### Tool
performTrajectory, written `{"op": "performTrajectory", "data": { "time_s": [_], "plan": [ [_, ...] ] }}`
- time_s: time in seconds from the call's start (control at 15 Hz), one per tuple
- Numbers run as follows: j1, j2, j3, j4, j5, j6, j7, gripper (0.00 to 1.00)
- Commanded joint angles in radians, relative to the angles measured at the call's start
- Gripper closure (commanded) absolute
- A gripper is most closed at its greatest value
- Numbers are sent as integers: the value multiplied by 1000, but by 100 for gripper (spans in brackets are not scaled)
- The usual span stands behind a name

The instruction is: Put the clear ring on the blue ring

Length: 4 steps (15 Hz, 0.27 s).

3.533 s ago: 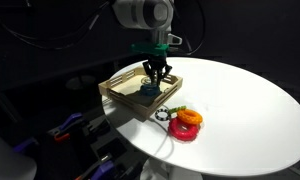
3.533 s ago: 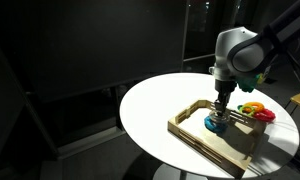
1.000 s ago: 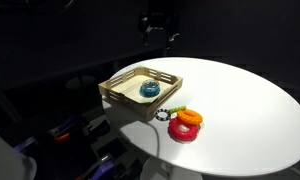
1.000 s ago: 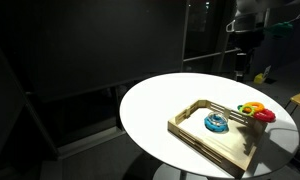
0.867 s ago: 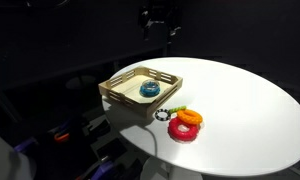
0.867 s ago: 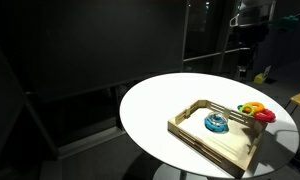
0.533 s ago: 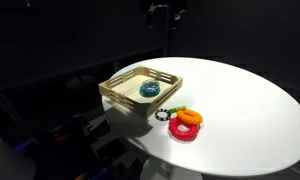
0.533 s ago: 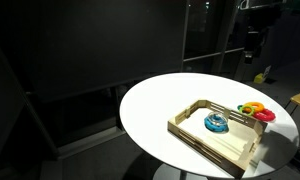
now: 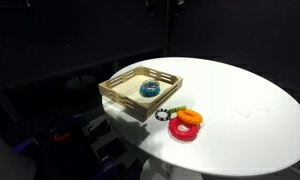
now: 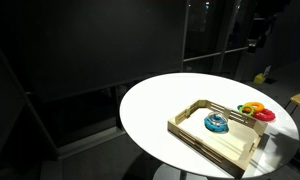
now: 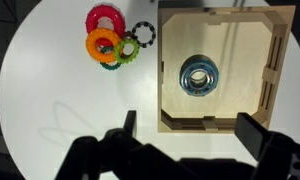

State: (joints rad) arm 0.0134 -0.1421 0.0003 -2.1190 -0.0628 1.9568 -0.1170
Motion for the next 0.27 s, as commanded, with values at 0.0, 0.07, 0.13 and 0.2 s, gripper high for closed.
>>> {"op": "performTrajectory", "data": {
  "time_s": [0.0, 0.07, 0.13, 0.2],
  "plan": [
    [-1, 2, 1, 0, 0, -2, 0, 0],
    [-1, 4, 1, 0, 0, -2, 0, 0],
    [-1, 5, 1, 0, 0, -2, 0, 0],
    [-1, 5, 1, 0, 0, -2, 0, 0]
  ]
}}
